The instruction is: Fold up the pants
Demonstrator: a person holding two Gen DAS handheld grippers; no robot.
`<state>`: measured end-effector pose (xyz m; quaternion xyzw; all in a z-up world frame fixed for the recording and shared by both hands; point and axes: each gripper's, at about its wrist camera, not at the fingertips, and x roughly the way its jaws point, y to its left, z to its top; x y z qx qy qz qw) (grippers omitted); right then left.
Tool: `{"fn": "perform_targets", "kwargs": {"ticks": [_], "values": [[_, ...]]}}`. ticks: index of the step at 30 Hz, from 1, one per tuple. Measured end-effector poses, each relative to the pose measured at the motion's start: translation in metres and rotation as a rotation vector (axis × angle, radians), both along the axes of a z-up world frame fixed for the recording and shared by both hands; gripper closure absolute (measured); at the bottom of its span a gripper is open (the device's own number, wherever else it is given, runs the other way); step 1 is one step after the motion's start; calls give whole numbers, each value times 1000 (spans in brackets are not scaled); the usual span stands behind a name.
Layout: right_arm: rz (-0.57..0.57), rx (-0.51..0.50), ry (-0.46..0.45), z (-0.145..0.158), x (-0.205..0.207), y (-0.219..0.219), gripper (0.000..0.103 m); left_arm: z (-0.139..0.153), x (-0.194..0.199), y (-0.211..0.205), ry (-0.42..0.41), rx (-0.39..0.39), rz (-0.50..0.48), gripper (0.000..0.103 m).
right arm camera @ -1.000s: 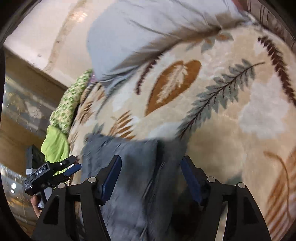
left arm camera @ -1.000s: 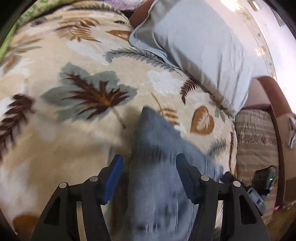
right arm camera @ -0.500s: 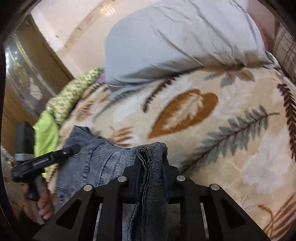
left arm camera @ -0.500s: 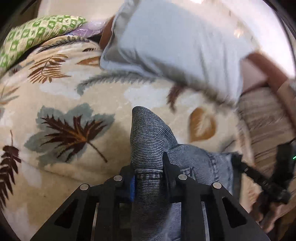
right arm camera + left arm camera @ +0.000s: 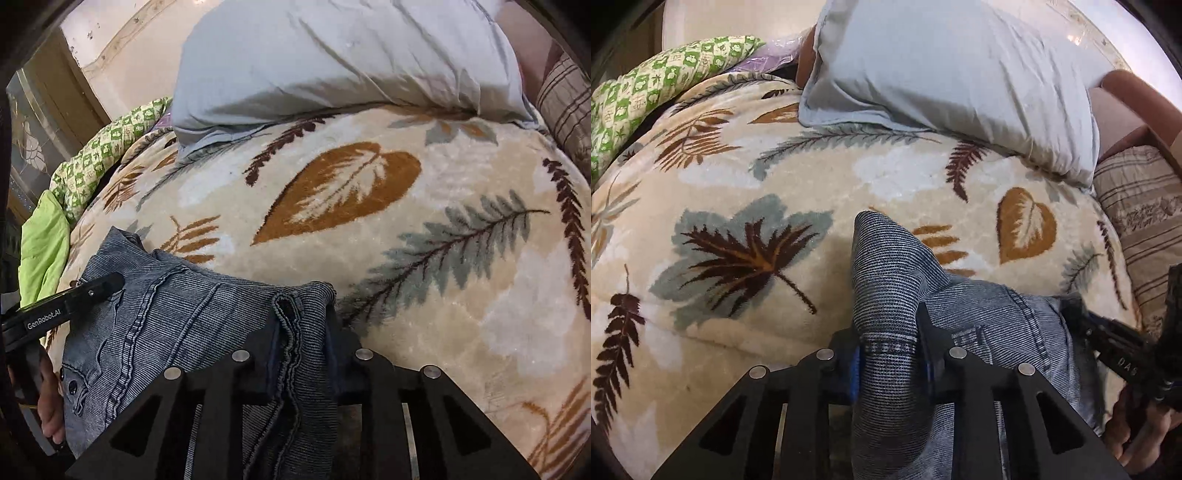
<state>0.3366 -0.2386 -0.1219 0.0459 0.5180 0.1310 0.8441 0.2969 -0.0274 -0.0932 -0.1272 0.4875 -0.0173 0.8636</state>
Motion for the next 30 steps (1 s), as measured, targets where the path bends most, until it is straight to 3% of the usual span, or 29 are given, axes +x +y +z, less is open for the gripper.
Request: {"fn": "perform_targets", "kwargs": {"ticks": [2,4,5,6,9,13,16,20,22,24,26,28,30], "values": [[-16,47,17,3,-1,-7,71,5,-2,7,1,-65,18,72],[-35,163,15,15,-5,-20,58,12,-11,21,11,-111,29,68],[-41,211,2,22,-10,-26,46,13,-14,27,9,-120,32,64],[-48,233,-9,29,-14,-30,42,16,-20,32,6,-122,34,61],[-89,293,-5,38,-40,-43,42,24,-53,44,4,-107,57,57],[-145,355,0,37,-92,-50,43,26,-110,50,15,-154,89,56],[-114,341,-45,51,-124,-43,53,21,-151,48,13,-213,105,58],[-50,273,-23,50,-151,-22,65,23,-171,34,19,-171,81,69],[-30,259,17,37,-154,-15,71,20,-176,23,29,-83,68,68],[-24,201,59,24,-152,-7,96,15,-174,13,33,-13,61,70],[-42,175,36,29,-156,-5,99,22,-178,9,21,-15,58,76],[-29,101,-33,47,-164,3,99,26,-184,-3,-16,59,36,77],[-18,46,-20,41,-167,11,99,17,-184,-15,-9,152,23,76]]}}
